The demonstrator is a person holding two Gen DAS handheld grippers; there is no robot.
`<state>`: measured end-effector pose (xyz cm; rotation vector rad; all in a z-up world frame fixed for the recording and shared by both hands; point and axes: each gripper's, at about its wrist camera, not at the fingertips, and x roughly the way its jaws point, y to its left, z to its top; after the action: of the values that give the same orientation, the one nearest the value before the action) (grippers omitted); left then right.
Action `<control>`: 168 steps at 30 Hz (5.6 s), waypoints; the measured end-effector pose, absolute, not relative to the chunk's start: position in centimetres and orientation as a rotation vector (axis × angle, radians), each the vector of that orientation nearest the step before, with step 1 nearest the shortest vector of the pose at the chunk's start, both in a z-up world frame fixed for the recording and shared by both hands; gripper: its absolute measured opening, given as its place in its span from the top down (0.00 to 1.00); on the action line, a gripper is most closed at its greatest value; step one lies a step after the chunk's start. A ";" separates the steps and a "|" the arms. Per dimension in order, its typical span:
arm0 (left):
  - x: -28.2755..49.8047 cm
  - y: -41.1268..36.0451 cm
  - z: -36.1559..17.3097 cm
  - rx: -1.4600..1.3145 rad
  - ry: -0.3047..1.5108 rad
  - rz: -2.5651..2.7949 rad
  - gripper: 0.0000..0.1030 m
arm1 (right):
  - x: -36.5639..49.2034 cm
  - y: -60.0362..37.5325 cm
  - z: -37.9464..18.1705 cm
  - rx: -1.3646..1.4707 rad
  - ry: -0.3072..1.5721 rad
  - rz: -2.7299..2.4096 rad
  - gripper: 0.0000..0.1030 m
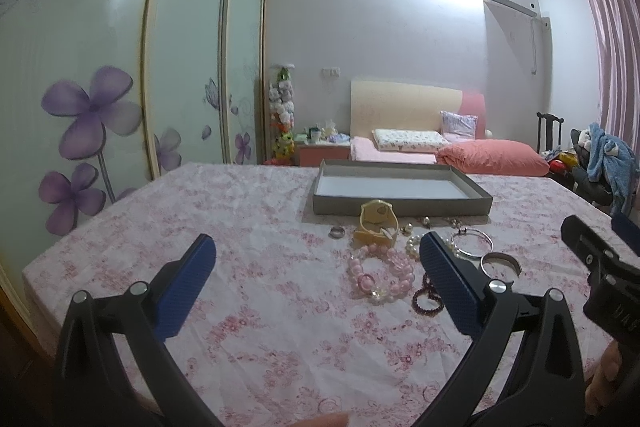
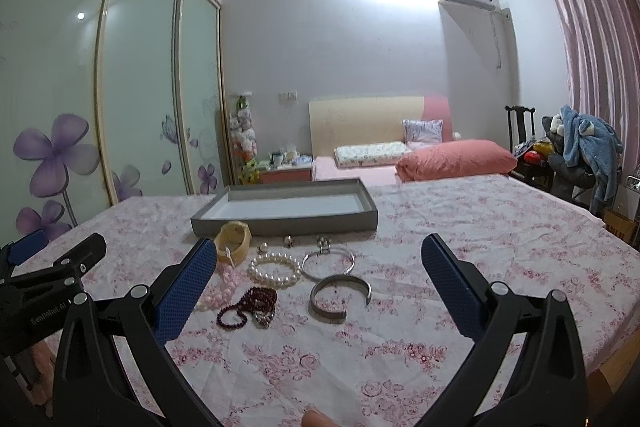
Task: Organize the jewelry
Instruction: 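Grasp the silver cuff bangle with the right tool while the left tool reaches the pink bead bracelet, then carry the cuff into the gray tray with the right tool while the left tool places the pink bracelet there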
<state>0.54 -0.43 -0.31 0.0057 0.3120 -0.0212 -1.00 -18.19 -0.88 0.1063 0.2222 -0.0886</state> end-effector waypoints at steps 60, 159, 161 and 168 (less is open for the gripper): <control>18.6 -3.8 -8.2 0.112 0.896 -0.208 0.84 | 13.3 -22.8 -6.8 0.093 0.858 0.039 0.35; 36.5 -7.9 -2.5 0.029 0.648 -0.238 0.79 | 32.4 -22.4 -4.7 0.086 0.768 -0.047 0.31; 36.5 -7.5 -2.3 0.012 0.645 -0.232 0.70 | 32.0 -22.5 -4.0 0.087 0.748 -0.042 0.29; 34.5 -4.2 -0.4 -0.026 0.607 -0.170 0.69 | 29.4 -23.1 -1.5 0.089 0.668 -0.031 0.29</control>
<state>34.52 -4.18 -0.36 -0.0261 0.6067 -0.1703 29.40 -23.11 -1.54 0.0895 0.6685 -0.0313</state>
